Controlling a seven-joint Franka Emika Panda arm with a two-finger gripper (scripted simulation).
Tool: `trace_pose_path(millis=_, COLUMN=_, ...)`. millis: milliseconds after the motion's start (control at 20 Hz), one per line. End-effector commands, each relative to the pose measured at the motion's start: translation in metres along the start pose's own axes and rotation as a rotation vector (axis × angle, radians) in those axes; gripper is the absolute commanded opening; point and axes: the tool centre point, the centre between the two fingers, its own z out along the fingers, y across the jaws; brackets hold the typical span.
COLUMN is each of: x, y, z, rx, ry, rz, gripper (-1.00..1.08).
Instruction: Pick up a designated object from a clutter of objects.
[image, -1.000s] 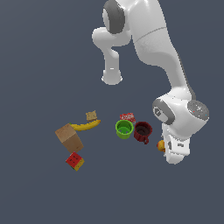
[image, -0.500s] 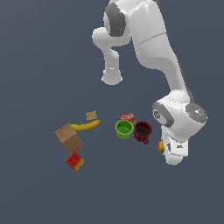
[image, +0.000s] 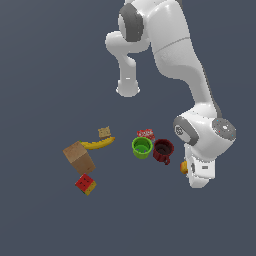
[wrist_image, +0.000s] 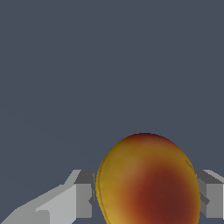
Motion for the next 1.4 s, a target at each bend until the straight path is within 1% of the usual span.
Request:
trace_pose_path(millis=0, x=-0.001, y=0.0, z=-0.002, rx=-0.001, ry=0.0, rz=0.001, gripper=-1.0)
trace_pose_path(millis=300, x=-0.009, y=-0.006, z=-0.016, rx=-0.001, ry=0.0, rz=0.001, gripper=-1.0)
trace_pose_path(millis=600, x=-0.025, y=-0.018, z=-0.043, rx=-0.002, ry=-0.001, rz=0.001, gripper=-1.0)
trace_pose_path(millis=1350, x=-0.084, y=-0.065, z=-0.15, rx=-0.003, ry=-0.004, rz=0.002, gripper=-1.0)
